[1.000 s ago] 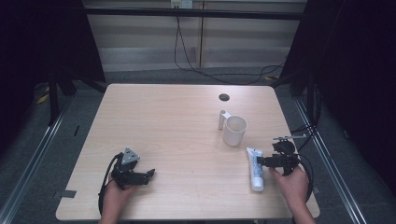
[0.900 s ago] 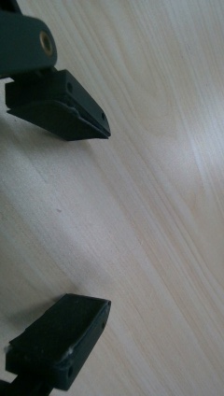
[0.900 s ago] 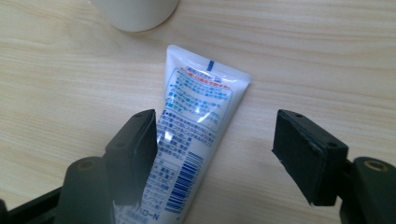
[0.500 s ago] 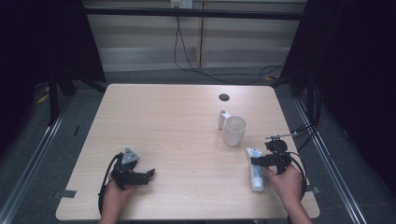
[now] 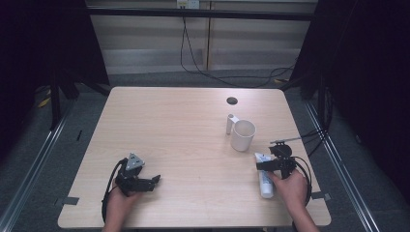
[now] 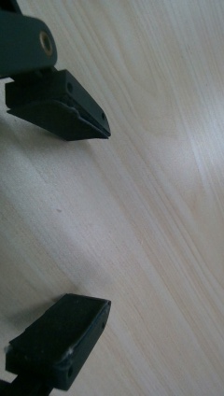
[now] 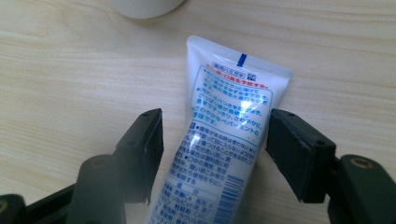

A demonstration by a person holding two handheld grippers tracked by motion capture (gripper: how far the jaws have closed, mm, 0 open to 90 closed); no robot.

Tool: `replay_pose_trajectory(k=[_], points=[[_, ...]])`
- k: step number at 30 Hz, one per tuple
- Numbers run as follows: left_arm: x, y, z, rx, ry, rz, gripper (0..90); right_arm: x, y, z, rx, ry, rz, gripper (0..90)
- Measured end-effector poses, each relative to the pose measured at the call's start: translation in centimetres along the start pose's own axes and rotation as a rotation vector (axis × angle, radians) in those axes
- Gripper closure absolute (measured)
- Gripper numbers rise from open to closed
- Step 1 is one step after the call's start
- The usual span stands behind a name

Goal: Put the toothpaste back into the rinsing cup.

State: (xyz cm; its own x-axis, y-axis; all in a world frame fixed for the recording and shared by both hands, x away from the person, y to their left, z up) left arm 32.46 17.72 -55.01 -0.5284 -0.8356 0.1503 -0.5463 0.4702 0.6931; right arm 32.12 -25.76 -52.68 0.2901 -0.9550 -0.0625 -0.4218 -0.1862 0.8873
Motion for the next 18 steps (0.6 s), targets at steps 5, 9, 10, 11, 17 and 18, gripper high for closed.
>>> replay_pose_trajectory(k=[5, 9, 10, 11, 17, 18], points=[[0.00, 0.00, 0.00, 0.000, 0.000, 0.000, 14.6, 0.12, -0.55, 0.20, -0.012, -0.002, 0.008, 39.1], [0.00, 0.00, 0.00, 0.000, 0.000, 0.000, 14.6, -0.03, -0.60, 0.07, -0.012, 0.001, 0.018, 43.9], [0.00, 0.00, 0.00, 0.000, 0.000, 0.000, 14.6, -0.08, -0.60, 0.03, -0.011, 0.000, 0.015, 46.4], [0.00, 0.00, 0.00, 0.000, 0.000, 0.000, 14.6, -0.17, -0.59, -0.01, -0.014, 0.002, 0.015, 48.2], [0.00, 0.00, 0.00, 0.000, 0.000, 0.000, 14.5, -0.53, -0.22, -0.23, -0.005, 0.020, 0.016, 62.6], [0.00, 0.00, 0.00, 0.000, 0.000, 0.000, 14.5, -0.54, -0.04, -0.25, 0.001, 0.021, 0.012, 64.5]])
Point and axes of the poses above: each handheld gripper's, and its own axes: y roughly backward along the jaws, z roughly out of its underside, x roughly to its right, the point moved 6 cm from there along -y, roughly forward along the jaws, and after that the axes turned 11 degrees about y, right-handed, at the moved point
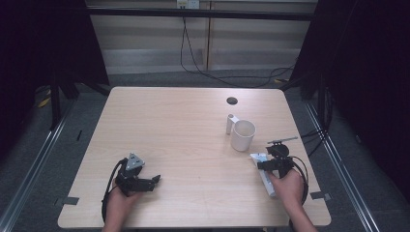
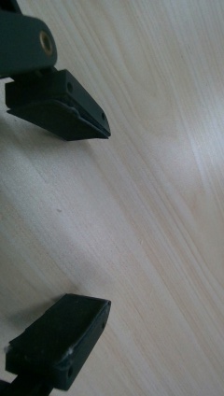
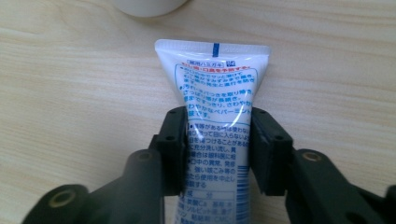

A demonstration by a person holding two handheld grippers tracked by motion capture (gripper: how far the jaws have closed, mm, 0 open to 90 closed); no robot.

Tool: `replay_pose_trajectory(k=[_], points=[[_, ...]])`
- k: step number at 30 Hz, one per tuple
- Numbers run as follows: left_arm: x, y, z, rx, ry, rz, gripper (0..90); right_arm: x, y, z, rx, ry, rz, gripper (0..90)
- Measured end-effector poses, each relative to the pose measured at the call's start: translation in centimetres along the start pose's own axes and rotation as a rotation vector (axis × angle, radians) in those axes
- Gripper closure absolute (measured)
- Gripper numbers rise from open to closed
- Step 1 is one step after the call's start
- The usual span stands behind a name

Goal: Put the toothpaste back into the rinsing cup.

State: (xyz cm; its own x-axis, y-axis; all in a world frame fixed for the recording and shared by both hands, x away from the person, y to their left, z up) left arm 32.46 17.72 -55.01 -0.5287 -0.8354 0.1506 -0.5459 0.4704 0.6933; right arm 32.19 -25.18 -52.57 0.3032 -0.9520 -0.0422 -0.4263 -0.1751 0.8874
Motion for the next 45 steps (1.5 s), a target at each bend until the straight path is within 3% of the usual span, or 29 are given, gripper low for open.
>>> replay_pose_trajectory(k=[7, 16, 28, 45], points=[[0.0, 0.0, 0.0, 0.000, 0.000, 0.000, 14.5, 0.0, 0.7, 0.0, 0.039, 0.010, -0.006, 67.2], [0.0, 0.0, 0.0, 0.000, 0.000, 0.000, 14.5, 0.2, 2.5, -0.2, 0.148, 0.025, -0.018, 67.1], [0.0, 0.0, 0.0, 0.000, 0.000, 0.000, 14.5, 0.2, 5.3, -1.2, 0.300, 0.046, 0.025, 68.9], [0.0, 0.0, 0.0, 0.000, 0.000, 0.000, 14.5, -0.3, 7.9, -2.8, 0.429, 0.095, 0.068, 69.4]])
Point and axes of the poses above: each handheld gripper's, and its own axes: y roughly backward along the jaws, z roughly out of its underside, x roughly to its right, the point moved 6 cm from there along -y, roughly forward along the jaws, and after that the axes turned 11 degrees about y, right-handed, at the moved point
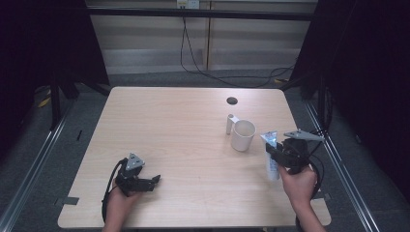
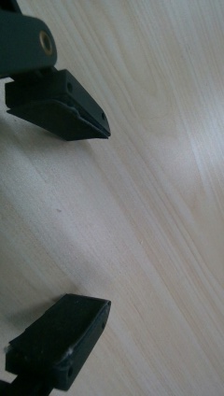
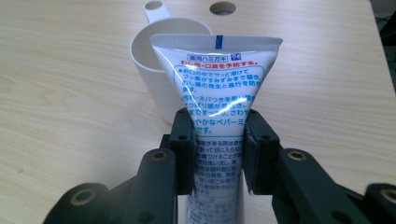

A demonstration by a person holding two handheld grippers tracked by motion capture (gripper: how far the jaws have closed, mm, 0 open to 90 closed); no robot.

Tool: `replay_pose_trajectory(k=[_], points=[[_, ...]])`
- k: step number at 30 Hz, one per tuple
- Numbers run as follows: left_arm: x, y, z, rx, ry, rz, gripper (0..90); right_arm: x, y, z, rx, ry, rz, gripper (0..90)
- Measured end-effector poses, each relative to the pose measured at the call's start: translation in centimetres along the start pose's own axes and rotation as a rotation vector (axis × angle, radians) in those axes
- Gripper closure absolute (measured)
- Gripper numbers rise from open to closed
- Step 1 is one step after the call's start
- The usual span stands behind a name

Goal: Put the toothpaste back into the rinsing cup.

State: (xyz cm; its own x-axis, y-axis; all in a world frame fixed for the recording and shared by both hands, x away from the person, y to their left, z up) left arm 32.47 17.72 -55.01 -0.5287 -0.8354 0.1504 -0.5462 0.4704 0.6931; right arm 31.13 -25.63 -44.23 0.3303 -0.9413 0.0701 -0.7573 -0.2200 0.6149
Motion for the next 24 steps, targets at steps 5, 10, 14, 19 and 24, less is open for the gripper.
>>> replay_pose_trajectory(k=[5, 10, 14, 19, 24], points=[[0.0, 0.0, 0.0, 0.000, 0.000, 0.000, 14.5, 0.1, 0.4, -0.8, 0.023, 0.004, 0.004, 69.2], [0.0, 0.0, 0.0, 0.000, 0.000, 0.000, 14.5, 0.1, 0.6, -1.4, 0.047, 0.008, 0.002, 69.2], [0.0, 0.0, 0.0, 0.000, -0.001, 0.000, 14.5, 0.1, 0.8, -2.0, 0.068, 0.011, 0.006, 69.1], [0.0, 0.0, 0.0, 0.000, 0.000, 0.000, 14.5, 0.1, 1.2, -2.9, 0.106, 0.011, 0.025, 69.1], [0.0, 0.0, 0.0, 0.000, 0.000, 0.000, 14.5, 0.1, 1.6, -3.7, 0.142, 0.015, 0.036, 69.0]])
Point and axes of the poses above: each handheld gripper's, and its own axes: y roughly backward along the jaws, z roughly out of its underside, x roughly to its right, the point moved 6 cm from there along -y, roughly forward along the jaws, and after that the axes turned 11 degrees about y, right-handed, at the moved point
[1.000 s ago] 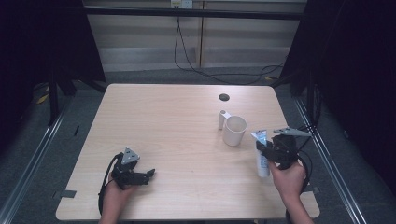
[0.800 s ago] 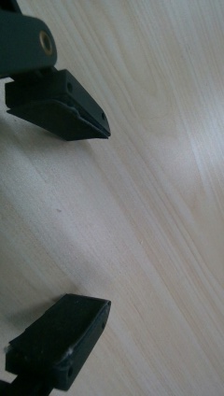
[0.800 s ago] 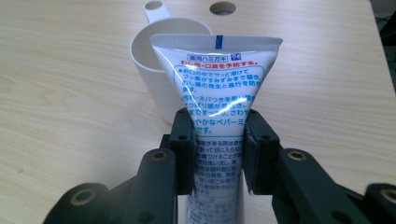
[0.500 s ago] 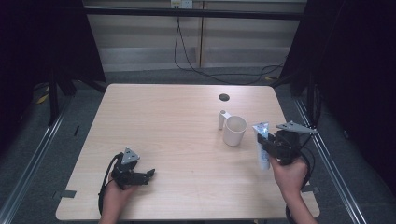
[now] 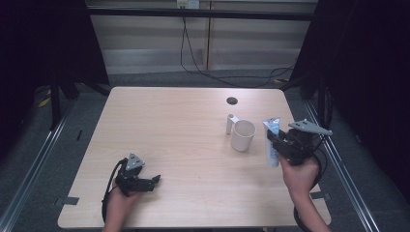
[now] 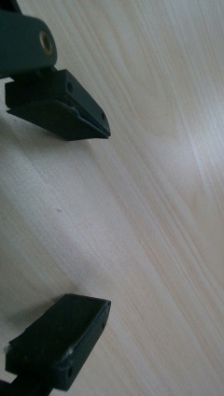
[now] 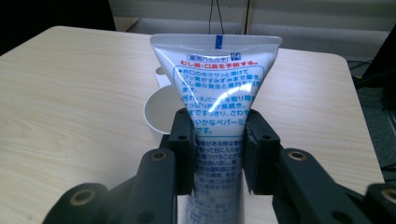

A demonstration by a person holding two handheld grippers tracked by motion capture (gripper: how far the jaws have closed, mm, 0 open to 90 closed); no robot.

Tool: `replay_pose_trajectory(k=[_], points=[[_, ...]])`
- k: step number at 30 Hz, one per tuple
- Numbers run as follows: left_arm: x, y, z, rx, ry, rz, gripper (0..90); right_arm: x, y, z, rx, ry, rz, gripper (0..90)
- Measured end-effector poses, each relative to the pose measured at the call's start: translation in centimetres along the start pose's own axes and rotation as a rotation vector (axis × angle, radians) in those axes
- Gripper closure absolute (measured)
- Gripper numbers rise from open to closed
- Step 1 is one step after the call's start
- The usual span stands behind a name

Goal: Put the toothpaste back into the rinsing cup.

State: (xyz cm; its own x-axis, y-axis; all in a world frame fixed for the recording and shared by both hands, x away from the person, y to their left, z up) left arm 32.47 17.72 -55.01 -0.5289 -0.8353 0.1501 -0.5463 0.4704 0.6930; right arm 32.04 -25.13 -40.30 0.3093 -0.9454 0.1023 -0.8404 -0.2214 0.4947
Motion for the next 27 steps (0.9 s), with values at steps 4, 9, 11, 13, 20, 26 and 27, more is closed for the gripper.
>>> replay_pose_trajectory(k=[4, 9, 11, 13, 20, 26, 27], points=[[0.0, 0.0, 0.0, 0.000, -0.001, -0.002, 14.5, 0.0, 0.1, -0.6, 0.020, 0.001, 0.009, 69.1], [0.0, 0.0, 0.0, 0.001, 0.000, -0.002, 14.5, -0.2, -0.1, -1.2, 0.033, 0.008, 0.011, 69.1], [0.0, 0.0, 0.0, 0.000, 0.000, -0.001, 14.5, -0.2, -0.2, -1.3, 0.039, 0.012, 0.015, 69.1], [0.0, 0.0, 0.0, 0.000, 0.000, 0.000, 14.5, -0.2, -0.2, -1.6, 0.049, 0.009, 0.017, 69.1], [0.0, 0.0, 0.0, 0.001, 0.000, -0.002, 14.5, -0.2, -0.5, -2.2, 0.075, 0.008, 0.022, 69.0], [0.0, 0.0, 0.0, 0.000, 0.000, -0.002, 14.5, -0.3, -1.0, -2.8, 0.082, 0.012, 0.021, 69.0], [0.0, 0.0, 0.0, 0.000, 0.000, -0.002, 14.5, -0.4, -1.1, -2.9, 0.084, 0.010, 0.020, 69.0]])
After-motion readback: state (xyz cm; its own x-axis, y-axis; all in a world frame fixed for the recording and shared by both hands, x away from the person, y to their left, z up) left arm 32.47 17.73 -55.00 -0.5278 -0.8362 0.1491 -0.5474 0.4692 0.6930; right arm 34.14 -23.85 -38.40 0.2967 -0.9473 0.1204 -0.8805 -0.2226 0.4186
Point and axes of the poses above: each handheld gripper's, and its own axes: y roughly backward along the jaws, z roughly out of its underside, x roughly to its right, the point moved 6 cm from there along -y, roughly forward along the jaws, and after that the axes turned 11 degrees about y, right-handed, at the moved point
